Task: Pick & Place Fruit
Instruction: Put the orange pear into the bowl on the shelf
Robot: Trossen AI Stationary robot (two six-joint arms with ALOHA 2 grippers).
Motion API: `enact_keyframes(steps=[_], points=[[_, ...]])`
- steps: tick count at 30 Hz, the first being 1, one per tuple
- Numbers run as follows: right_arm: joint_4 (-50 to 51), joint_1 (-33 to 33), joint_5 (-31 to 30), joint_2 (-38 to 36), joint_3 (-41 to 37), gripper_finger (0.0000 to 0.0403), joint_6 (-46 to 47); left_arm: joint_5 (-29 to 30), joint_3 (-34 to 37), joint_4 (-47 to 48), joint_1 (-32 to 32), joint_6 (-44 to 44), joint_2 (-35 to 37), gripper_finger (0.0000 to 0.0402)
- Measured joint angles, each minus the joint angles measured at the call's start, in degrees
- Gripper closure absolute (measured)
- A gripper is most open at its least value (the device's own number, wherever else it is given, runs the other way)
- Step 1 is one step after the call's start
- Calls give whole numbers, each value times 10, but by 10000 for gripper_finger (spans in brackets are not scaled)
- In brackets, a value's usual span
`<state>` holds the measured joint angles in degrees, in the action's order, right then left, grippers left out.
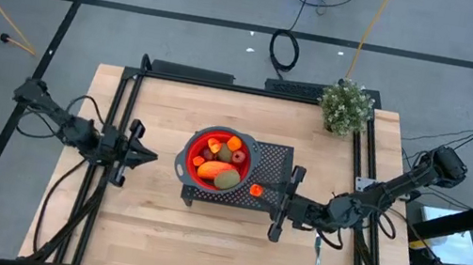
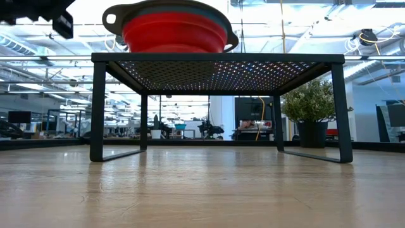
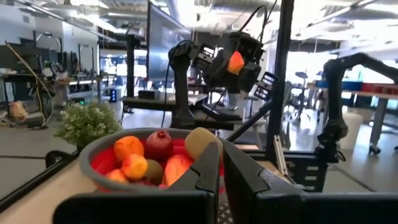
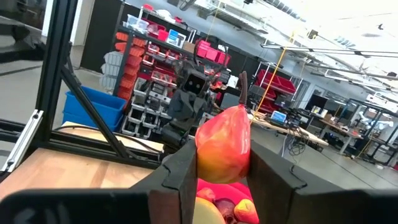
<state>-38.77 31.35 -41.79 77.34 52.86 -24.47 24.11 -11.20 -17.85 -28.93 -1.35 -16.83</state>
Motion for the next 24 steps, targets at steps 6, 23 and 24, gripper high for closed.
enact_keyframes(steps=[6,23,24], points=[[0,0,0,0,0,291,2,1,-83,0,0,0,-124,382],[14,0,1,0,0,291,29,19,-270,0,20,2,-382,382],[15,0,1,0,0,291,30,18,-279,2,26,2,-392,382]])
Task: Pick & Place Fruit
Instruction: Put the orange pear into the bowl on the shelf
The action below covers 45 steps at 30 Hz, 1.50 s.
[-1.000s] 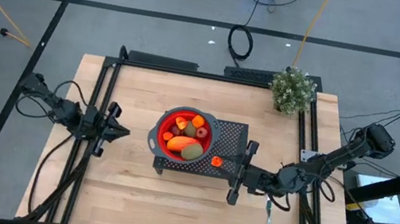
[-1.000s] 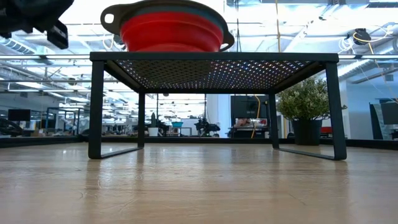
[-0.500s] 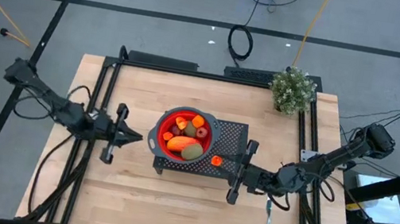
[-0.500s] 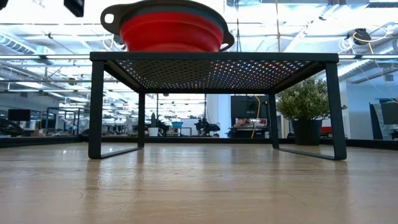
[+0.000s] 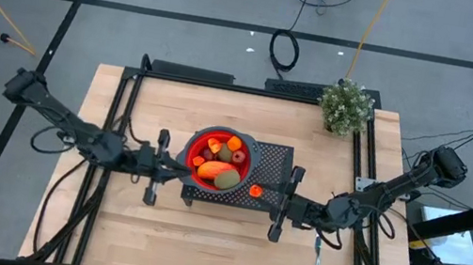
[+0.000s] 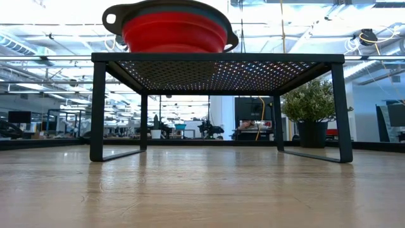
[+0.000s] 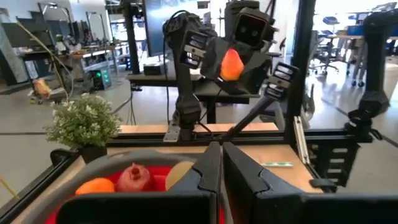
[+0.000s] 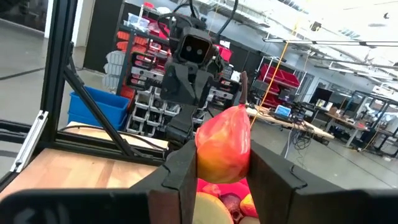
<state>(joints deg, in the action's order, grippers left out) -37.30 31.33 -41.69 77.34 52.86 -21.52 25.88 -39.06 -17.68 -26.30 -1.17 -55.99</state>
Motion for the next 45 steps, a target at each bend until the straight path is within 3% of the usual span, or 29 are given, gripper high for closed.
enact_keyframes(steps=[7,19,38,45], points=[[7,0,30,0,0,291,-1,-54,-47,0,60,38,-59,382],[32,-5,29,0,0,291,-6,-183,-107,0,128,71,-140,382],[61,-22,30,0,0,291,-3,-156,-110,-29,133,-12,-149,382],[63,-46,90,0,0,291,-2,-152,-110,-32,133,-2,-149,382]])
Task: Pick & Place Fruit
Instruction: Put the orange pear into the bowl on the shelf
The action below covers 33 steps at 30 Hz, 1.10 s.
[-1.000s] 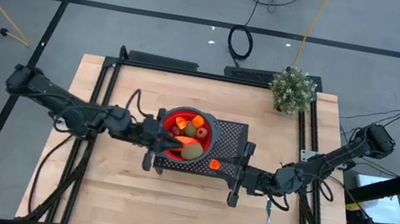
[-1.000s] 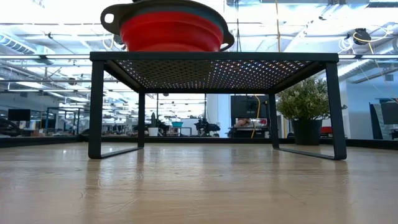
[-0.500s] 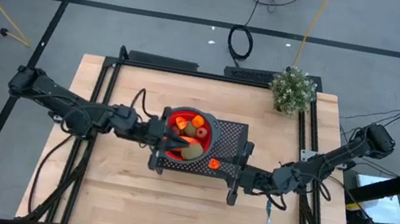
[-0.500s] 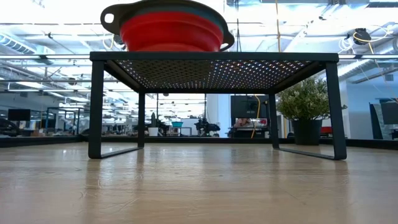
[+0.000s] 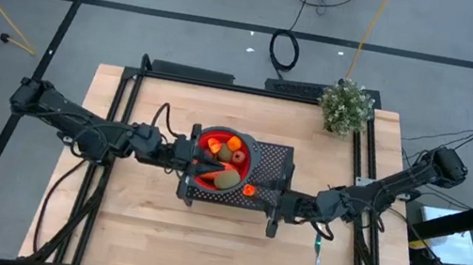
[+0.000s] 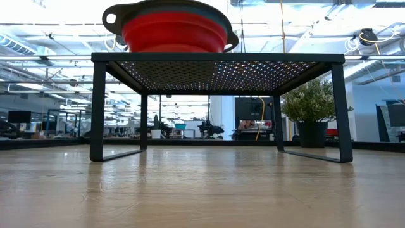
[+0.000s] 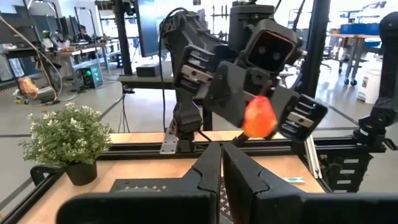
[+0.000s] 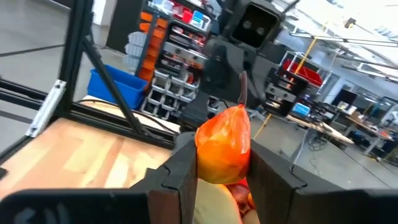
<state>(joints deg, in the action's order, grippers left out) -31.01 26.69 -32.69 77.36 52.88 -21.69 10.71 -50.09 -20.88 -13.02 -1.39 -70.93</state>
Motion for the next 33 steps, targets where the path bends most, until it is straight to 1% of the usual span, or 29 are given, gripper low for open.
enact_keyframes(steps=[4,8,11,30,33], points=[[0,-13,3,0,0,291,0,0,0,0,0,-1,0,382],[-4,-27,42,0,0,291,0,0,0,0,0,0,0,382],[-5,-35,60,0,0,291,0,2,0,0,0,-1,0,382],[-4,-38,59,0,0,291,0,3,0,-4,0,4,0,382],[-4,-38,59,0,0,291,0,-5,0,-4,0,6,0,382]])
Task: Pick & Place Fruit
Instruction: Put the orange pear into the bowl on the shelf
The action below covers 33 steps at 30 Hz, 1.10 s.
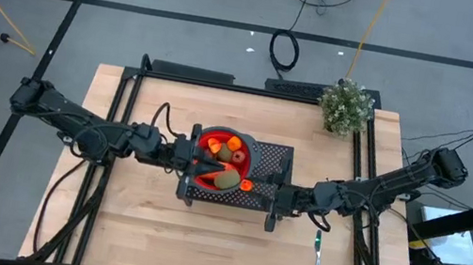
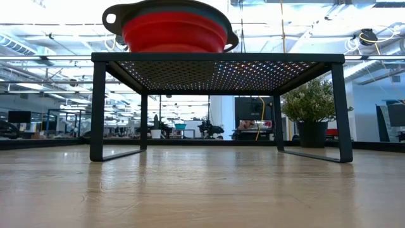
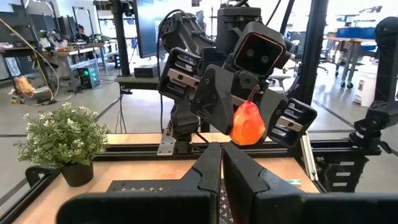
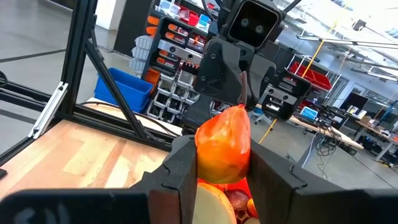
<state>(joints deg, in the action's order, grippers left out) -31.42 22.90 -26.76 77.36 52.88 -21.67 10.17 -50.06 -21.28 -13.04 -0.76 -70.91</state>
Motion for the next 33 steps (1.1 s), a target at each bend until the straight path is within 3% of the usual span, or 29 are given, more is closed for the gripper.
enact_keyframes(steps=[9,23,33], points=[[0,-1,0,0,0,291,0,-1,0,0,0,46,0,372],[-20,-17,28,12,0,291,0,-29,0,-45,2,126,0,200],[-22,-26,34,12,0,291,-4,-42,-6,-101,5,94,-40,174]])
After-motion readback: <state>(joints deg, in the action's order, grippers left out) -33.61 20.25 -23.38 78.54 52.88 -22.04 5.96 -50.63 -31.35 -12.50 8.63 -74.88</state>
